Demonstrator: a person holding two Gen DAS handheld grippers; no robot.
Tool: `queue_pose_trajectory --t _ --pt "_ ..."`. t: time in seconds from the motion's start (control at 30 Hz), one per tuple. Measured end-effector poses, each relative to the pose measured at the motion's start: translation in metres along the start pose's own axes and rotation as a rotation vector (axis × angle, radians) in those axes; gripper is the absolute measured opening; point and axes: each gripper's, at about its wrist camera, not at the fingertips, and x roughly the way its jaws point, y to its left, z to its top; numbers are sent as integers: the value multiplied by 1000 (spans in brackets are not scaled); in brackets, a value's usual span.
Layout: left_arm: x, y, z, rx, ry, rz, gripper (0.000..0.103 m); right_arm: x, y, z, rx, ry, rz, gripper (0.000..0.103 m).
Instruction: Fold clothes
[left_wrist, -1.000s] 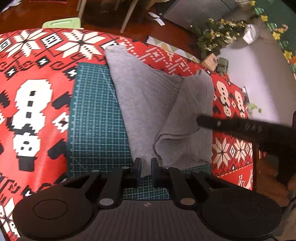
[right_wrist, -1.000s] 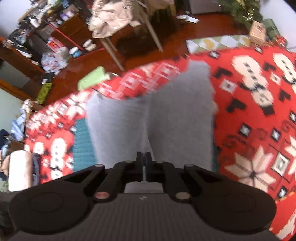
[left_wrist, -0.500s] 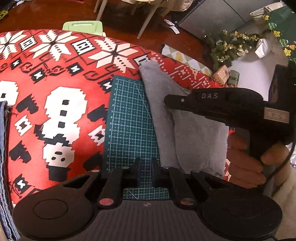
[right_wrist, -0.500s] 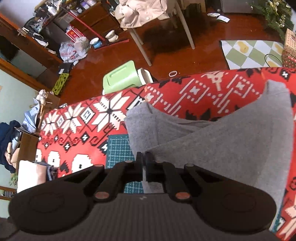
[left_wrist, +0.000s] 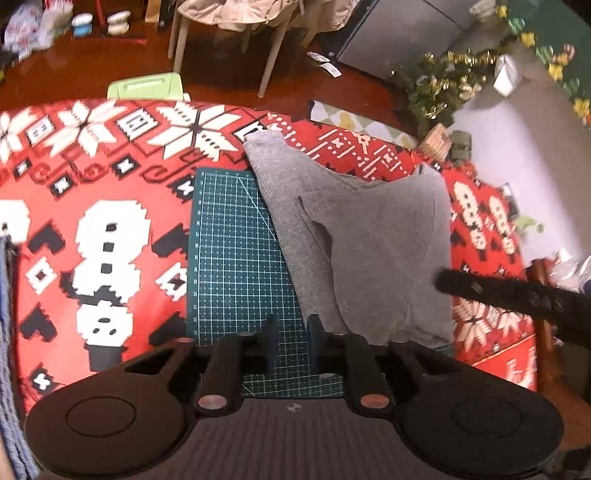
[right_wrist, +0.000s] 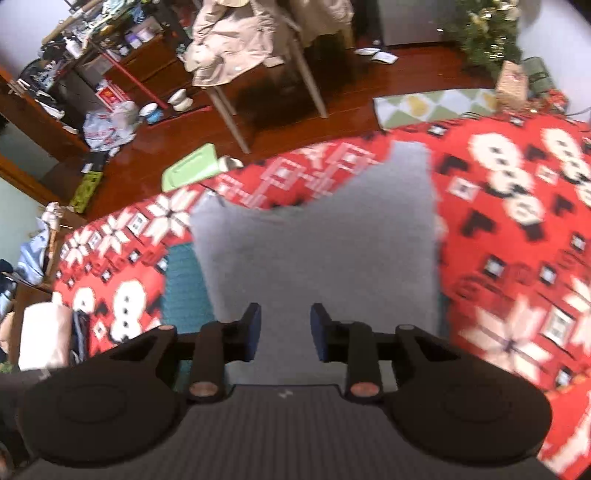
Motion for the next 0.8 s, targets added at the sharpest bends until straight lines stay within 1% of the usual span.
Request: queue_pose_trajectory --t 0.03,0.07,0.1,0.13,0.17,0.23,0.27,0.3,0.33,0.4,0.43,0.47,0.57,0.63,0.67,0.7,0.8 --pt "0 -5 -1 20 -14 19 17 -5 -5 -5 0 0 -17 33" --pt "-1 -9 -3 40 -28 38 24 -9 -10 -9 -3 -5 -35 35" --pt "-1 -14 -4 53 -42 53 38 -13 -16 -14 -10 -12 -51 39" --pt "-1 -17 -6 51 -57 53 44 -16 -21 -17 -21 -20 -68 46" --pt "-2 -19 -9 51 -80 37 48 -19 -26 -20 -35 -29 -76 51" --pt "-5 -25 -15 59 -129 3 52 -24 -37 -26 -66 -47 -82 72" --pt "-5 -29 -17 61 -145 -5 59 -27 -42 -28 -89 -59 -86 76" --pt "-5 -32 -21 58 -172 -25 64 -30 -46 -30 -118 -73 -85 82" --pt "-6 -35 -25 55 -199 -44 66 -32 -50 -32 -143 -85 -84 91" --pt "-6 -40 -32 56 -243 -86 80 -37 -57 -37 -194 -114 -91 100" --pt "-4 -42 -34 56 -252 -91 81 -40 -61 -40 -217 -134 -93 102" --pt "-1 -43 -35 56 -254 -80 81 -41 -65 -43 -238 -151 -95 102" --pt "6 -47 -38 58 -254 -48 81 -37 -73 -51 -272 -154 -57 102" --pt "11 -47 -39 54 -232 -44 81 -30 -77 -57 -288 -160 -31 102" --pt "14 -46 -39 52 -220 -46 77 -28 -79 -60 -297 -171 -14 102" --pt "15 -45 -40 53 -216 -57 71 -26 -81 -64 -305 -182 2 102" --pt "15 -40 -48 69 -236 -76 67 -23 -92 -75 -269 -220 58 102"
